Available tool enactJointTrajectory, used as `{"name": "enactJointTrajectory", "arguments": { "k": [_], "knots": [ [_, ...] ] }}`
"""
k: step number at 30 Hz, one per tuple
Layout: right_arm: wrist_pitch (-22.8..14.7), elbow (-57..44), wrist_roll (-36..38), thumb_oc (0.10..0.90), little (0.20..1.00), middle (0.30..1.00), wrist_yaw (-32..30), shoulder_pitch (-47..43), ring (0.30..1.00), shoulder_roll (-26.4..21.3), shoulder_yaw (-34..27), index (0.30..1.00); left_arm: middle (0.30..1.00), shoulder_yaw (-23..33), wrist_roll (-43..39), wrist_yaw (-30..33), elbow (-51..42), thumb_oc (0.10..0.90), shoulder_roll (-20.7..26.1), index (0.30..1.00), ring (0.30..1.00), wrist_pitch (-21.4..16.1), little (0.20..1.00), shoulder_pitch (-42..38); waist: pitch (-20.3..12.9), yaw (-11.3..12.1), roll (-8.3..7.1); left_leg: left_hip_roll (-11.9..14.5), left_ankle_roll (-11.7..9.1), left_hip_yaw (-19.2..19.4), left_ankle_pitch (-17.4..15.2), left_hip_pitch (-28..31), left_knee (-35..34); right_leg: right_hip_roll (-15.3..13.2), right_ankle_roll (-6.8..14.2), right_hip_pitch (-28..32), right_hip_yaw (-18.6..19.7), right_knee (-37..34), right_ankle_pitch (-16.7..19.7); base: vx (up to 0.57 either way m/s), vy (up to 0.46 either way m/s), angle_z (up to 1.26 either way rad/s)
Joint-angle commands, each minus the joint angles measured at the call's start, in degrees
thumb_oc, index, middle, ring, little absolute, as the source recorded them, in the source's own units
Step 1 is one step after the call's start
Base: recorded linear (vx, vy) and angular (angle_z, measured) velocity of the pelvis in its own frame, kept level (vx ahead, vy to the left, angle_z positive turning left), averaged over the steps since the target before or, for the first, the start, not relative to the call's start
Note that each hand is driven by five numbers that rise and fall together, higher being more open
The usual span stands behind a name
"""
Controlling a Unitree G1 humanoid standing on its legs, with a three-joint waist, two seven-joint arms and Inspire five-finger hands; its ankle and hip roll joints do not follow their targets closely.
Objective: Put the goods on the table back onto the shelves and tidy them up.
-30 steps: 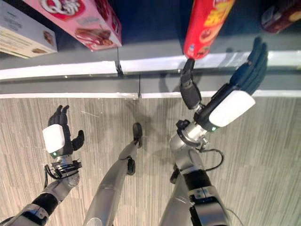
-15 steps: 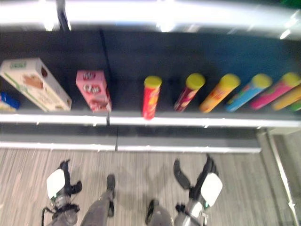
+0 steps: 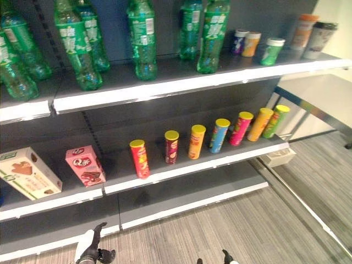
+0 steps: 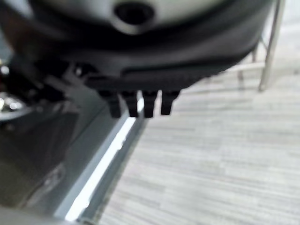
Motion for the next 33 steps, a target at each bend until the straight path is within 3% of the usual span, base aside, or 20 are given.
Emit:
{"name": "enactJointTrajectory", "arguments": {
  "k": [1, 3, 5, 7, 8, 10, 12, 14, 16, 17, 23, 26, 27, 29, 31, 33],
  "knots": [
    [-3.5, -8.1, 5.0, 0.800, 0.900, 0.900, 7.9, -2.2, 0.900, -2.4, 1.3, 0.900, 0.900, 0.0, -1.4, -5.5, -6.6, 0.800, 4.1, 0.900, 0.900, -2.2, 0.900, -5.1, 4.6, -0.5, -3.40, -3.1, 1.3, -0.7, -7.3, 3.5, 0.3, -2.2, 3.6, 2.2, -0.9, -1.8, 11.9, 0.06, 0.115, -0.07],
    [-3.6, -10.8, 8.2, 0.800, 0.900, 0.900, 14.7, -1.6, 0.900, -4.0, 3.2, 0.900, 0.900, -1.3, -2.4, -9.4, -9.7, 0.800, 5.4, 0.900, 0.900, -1.6, 0.900, -5.0, 5.8, -1.0, -3.34, -3.5, 2.4, -0.8, -8.2, 4.3, 0.1, -2.3, 3.8, -1.0, 0.4, 6.5, 14.4, 0.04, 0.110, -0.10],
    [-2.8, -10.0, 9.2, 0.800, 0.900, 0.900, 17.4, -2.1, 0.900, -4.6, 4.2, 0.900, 0.900, -1.3, -4.4, -11.5, -10.9, 0.800, 6.2, 0.900, 0.900, -1.5, 0.900, -5.2, 7.1, -1.3, -3.18, -3.6, 3.2, 0.6, -9.0, 5.4, 0.1, -2.3, 4.5, -5.1, 1.1, 14.4, 16.5, 0.05, 0.103, -0.21],
    [-1.4, -6.7, 12.2, 0.800, 0.900, 0.900, 21.7, -3.8, 0.900, -2.6, 5.4, 0.900, 0.900, -1.3, -5.1, -13.8, -11.1, 0.800, 6.5, 0.900, 0.900, -0.7, 0.900, -5.3, 7.6, -1.0, -3.58, -3.3, 2.9, 3.1, -10.5, 6.6, 0.1, -4.8, 4.5, -7.9, -3.1, 15.9, 16.9, 0.13, 0.042, -0.46],
    [-1.4, -6.7, 12.2, 0.800, 0.900, 0.900, 21.7, -3.8, 0.900, -2.6, 5.4, 0.900, 0.900, -1.3, -5.2, -13.8, -11.1, 0.800, 6.6, 0.900, 0.900, -0.7, 0.900, -5.3, 7.6, -1.0, -3.58, -3.3, 2.9, 3.1, -10.5, 6.6, 0.1, -4.7, 4.5, -7.9, -3.1, 15.8, 16.9, 0.14, -0.044, -0.75],
    [-0.9, -5.1, 12.1, 0.800, 0.900, 0.900, 22.5, -4.3, 0.900, -2.1, 5.9, 0.900, 0.900, -1.4, -5.5, -15.1, -11.0, 0.800, 6.8, 0.900, 0.900, -0.5, 0.900, -5.7, 7.3, -1.3, -3.86, -3.1, 1.8, 3.1, -12.1, 7.2, 0.1, -4.1, 5.0, -7.7, -4.2, 10.3, 13.9, 0.19, -0.105, -0.48],
    [-0.3, -4.0, 12.5, 0.800, 0.900, 0.900, 23.0, -5.5, 0.900, -1.6, 6.1, 0.900, 0.900, -1.8, -5.1, -15.3, -10.3, 0.800, 7.0, 0.900, 0.900, 0.2, 0.900, -6.5, 7.3, -1.8, -4.12, -2.0, 1.0, 3.8, -12.7, 7.8, 0.1, -3.2, 4.9, -8.8, -5.8, 1.1, 13.8, 0.21, -0.208, -0.30],
    [0.1, -2.4, 12.9, 0.800, 0.900, 0.900, 23.1, -6.3, 0.900, -1.6, 6.4, 0.900, 0.900, -2.4, -4.5, -15.6, -9.9, 0.800, 7.0, 0.900, 0.900, -0.1, 0.900, -7.3, 7.0, -1.6, -4.63, -1.4, 0.3, 4.0, -13.6, 8.9, 0.1, -2.3, 5.0, -5.7, -7.6, -8.2, 14.0, 0.17, -0.170, -0.23],
    [0.6, -1.2, 11.9, 0.800, 0.900, 0.900, 23.1, -6.0, 0.900, -0.5, 6.8, 0.900, 0.900, -2.2, -3.6, -15.5, -9.7, 0.800, 6.4, 0.900, 0.900, 0.2, 0.900, -6.7, 5.7, -1.2, -5.55, -1.1, -0.3, 4.7, -13.8, 10.9, 0.1, -1.5, 4.7, -3.4, -6.8, -9.1, 14.1, 0.15, -0.202, 0.01],
    [0.6, -0.4, 12.3, 0.800, 0.900, 0.900, 22.9, -6.2, 0.900, 0.0, 6.8, 0.900, 0.900, -2.0, -3.8, -15.2, -9.7, 0.800, 6.1, 0.900, 0.900, 0.3, 0.900, -6.8, 5.5, -1.1, -5.99, -0.7, -0.5, 5.8, -12.1, 10.6, 0.2, -1.1, 3.8, -3.0, -7.3, -10.2, 15.3, 0.10, -0.246, -0.04],
    [0.6, -1.7, 11.4, 0.800, 0.900, 0.900, 22.9, -7.2, 0.900, -2.0, 7.3, 0.900, 0.900, -2.5, -8.3, -17.9, -15.3, 0.800, 5.4, 0.900, 0.900, 0.3, 0.900, -4.5, 3.9, -0.8, -5.32, 2.3, -2.6, 4.9, -9.2, 10.6, 4.7, 1.5, 1.8, 1.6, -7.2, -15.5, 14.6, 0.12, -0.153, 0.05],
    [0.8, -3.8, 10.0, 0.800, 0.900, 0.900, 23.4, -7.9, 0.900, -3.6, 7.8, 0.900, 0.900, -2.7, -9.4, -19.6, -20.3, 0.800, 7.1, 0.900, 0.900, 1.1, 0.900, -4.1, 4.8, -0.3, -5.51, 4.4, -3.4, 4.0, -7.2, 7.5, 13.0, 2.6, 0.2, 3.6, -6.6, -16.6, 13.4, 0.03, -0.163, -0.07],
    [1.3, -4.2, 9.4, 0.800, 0.900, 0.900, 23.6, -8.3, 0.900, -4.6, 7.9, 0.900, 0.900, -1.9, -10.5, -20.3, -23.6, 0.800, 8.2, 0.900, 0.900, 1.5, 0.900, -4.1, 5.9, 0.5, -6.01, 5.6, -3.1, 2.0, -5.4, 4.3, 20.2, 3.1, -1.2, 4.6, -6.0, -16.7, 12.4, 0.01, -0.155, -0.16],
    [1.7, -3.7, 9.2, 0.800, 0.900, 0.900, 23.7, -8.8, 0.900, -4.9, 8.1, 0.900, 0.900, -1.4, -11.3, -20.3, -24.8, 0.800, 8.6, 0.900, 0.900, 1.9, 0.900, -4.0, 6.2, 0.6, -5.94, 5.9, -2.6, 0.1, -5.6, 2.1, 22.9, 3.3, -1.6, 4.9, -6.1, -16.7, 11.9, 0.01, -0.053, -0.02],
    [2.3, -2.6, 8.6, 0.800, 0.900, 0.900, 23.7, -9.2, 0.900, -5.0, 7.8, 0.900, 0.900, -0.7, -11.3, -20.1, -26.3, 0.800, 8.7, 0.900, 0.900, 2.1, 0.900, -4.6, 6.2, 0.8, -5.88, 5.3, -1.8, -1.2, -7.1, 0.1, 19.8, 2.7, -1.0, 5.8, -6.0, -17.6, 11.3, 0.07, 0.042, 0.05],
    [2.3, -2.1, 8.1, 0.800, 0.900, 0.900, 23.8, -9.0, 0.900, -5.1, 7.6, 0.900, 0.900, -0.4, -10.9, -20.5, -26.9, 0.800, 9.0, 0.900, 0.900, 2.2, 0.900, -5.3, 5.6, 0.8, -5.71, 5.9, -2.7, -1.2, -8.0, -0.7, 14.1, 2.0, 0.1, 6.9, -5.3, -18.8, 10.7, 0.10, 0.093, 0.08]
  ]
}}
